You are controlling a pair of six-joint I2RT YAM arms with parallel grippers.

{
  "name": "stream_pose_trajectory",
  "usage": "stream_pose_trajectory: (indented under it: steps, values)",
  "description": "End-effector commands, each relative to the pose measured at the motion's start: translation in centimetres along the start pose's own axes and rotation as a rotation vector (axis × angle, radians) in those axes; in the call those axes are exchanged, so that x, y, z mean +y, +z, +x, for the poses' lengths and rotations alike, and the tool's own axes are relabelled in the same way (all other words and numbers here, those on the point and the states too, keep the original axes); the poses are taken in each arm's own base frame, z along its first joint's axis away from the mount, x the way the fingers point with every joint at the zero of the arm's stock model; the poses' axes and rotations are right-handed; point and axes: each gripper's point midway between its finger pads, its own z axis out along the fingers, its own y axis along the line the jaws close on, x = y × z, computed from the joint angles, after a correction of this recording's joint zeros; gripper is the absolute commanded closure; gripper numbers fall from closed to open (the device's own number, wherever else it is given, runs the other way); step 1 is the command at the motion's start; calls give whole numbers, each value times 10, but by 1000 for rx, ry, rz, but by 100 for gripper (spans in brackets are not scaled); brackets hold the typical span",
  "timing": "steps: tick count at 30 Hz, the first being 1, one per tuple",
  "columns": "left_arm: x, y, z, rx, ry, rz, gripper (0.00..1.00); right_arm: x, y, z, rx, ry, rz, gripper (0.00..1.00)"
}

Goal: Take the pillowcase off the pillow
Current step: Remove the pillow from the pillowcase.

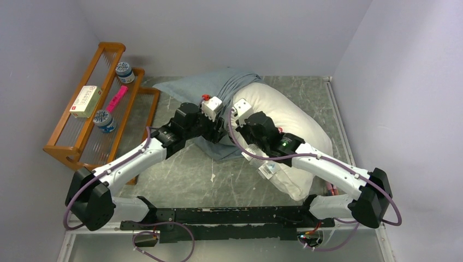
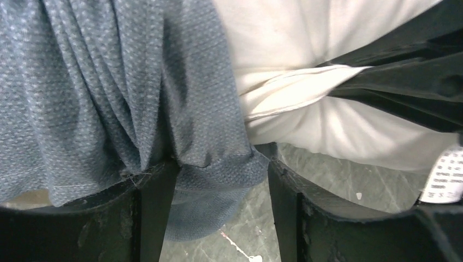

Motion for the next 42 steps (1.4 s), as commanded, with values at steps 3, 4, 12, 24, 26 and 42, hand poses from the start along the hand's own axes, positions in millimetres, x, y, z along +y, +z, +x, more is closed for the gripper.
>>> stream_pose_trajectory:
  steps: [3, 4, 12, 24, 26, 42]
  values:
    - [16, 6, 1, 21, -59, -98, 38, -27, -14, -10, -42, 47, 98, 100]
    - [18, 7, 2, 27, -62, -111, 40, -28, -15, -11, -44, 46, 101, 100]
    - [36, 6, 9, 58, -49, -208, 66, -38, -29, -22, -75, 47, 123, 100]
    - [25, -18, -24, -94, 7, -166, 74, -44, -40, -24, -88, 45, 126, 100]
    - [23, -29, -34, -152, 21, -168, 59, -44, -39, -24, -87, 42, 126, 100]
    - [-2, -5, -36, -154, -17, 3, 16, -35, -32, -25, -87, 39, 81, 100]
